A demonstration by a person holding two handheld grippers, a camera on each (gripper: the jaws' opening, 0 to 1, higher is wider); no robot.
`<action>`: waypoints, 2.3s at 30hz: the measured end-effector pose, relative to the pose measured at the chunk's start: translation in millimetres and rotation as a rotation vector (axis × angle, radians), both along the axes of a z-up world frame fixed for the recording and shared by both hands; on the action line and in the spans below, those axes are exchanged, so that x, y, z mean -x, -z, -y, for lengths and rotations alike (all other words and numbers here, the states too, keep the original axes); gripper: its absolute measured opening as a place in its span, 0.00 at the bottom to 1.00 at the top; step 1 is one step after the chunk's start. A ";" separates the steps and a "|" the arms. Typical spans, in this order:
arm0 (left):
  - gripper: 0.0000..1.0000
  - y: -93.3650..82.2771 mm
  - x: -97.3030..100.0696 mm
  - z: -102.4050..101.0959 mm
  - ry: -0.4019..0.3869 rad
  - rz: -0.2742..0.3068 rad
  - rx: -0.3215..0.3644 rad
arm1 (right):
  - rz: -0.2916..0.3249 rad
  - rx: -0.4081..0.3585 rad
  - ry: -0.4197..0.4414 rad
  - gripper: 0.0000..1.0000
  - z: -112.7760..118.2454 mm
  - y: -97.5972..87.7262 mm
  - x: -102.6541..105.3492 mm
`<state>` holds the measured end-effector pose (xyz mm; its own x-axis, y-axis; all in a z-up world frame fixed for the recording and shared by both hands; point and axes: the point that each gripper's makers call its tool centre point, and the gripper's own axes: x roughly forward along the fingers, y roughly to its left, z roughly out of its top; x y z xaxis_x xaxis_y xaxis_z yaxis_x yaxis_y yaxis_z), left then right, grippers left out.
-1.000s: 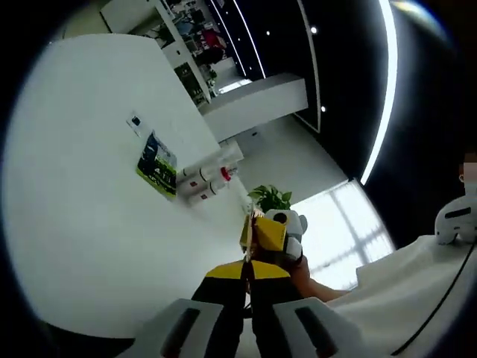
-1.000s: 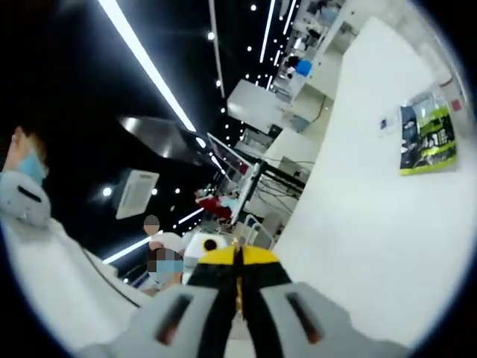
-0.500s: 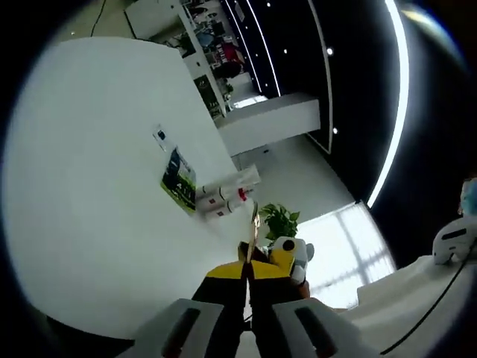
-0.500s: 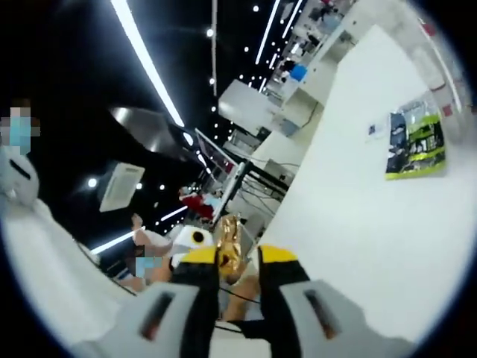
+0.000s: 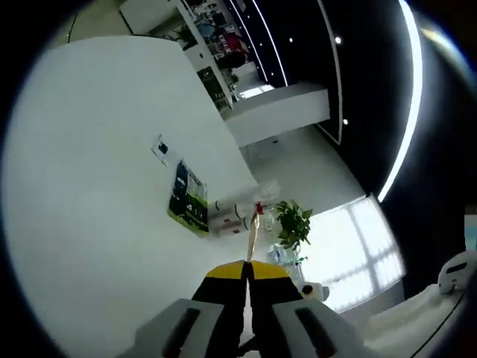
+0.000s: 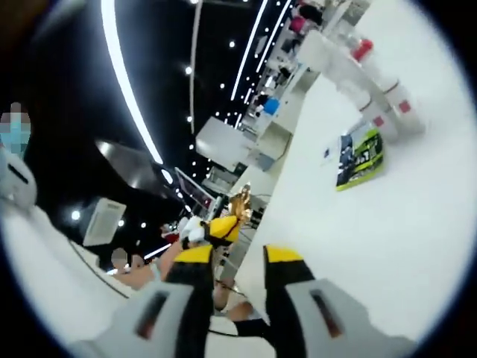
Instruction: Arrange the skincare products in the storage area until every visible bottle or jar stands upright without overlapping.
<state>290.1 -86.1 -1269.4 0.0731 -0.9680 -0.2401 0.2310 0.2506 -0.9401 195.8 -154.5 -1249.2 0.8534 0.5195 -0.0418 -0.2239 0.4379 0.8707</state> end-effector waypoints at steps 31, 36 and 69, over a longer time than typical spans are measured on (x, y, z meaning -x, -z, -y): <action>0.01 66.4 -86.7 28.7 0.091 -0.067 -0.237 | -0.133 0.332 0.139 0.56 45.4 37.9 10.6; 0.01 78.8 -92.8 40.5 0.117 -0.080 -0.280 | -0.163 0.359 0.166 0.59 55.8 42.6 11.0; 0.02 125.9 -103.3 54.4 0.225 -0.121 -0.435 | -0.243 0.363 0.129 0.59 72.2 61.0 -6.4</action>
<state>393.4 -140.5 -1395.3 -0.1793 -0.7647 -0.6189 0.2205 0.5819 -0.7828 202.3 -226.7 -1310.2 0.8532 0.3244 -0.4085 0.0440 0.7356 0.6760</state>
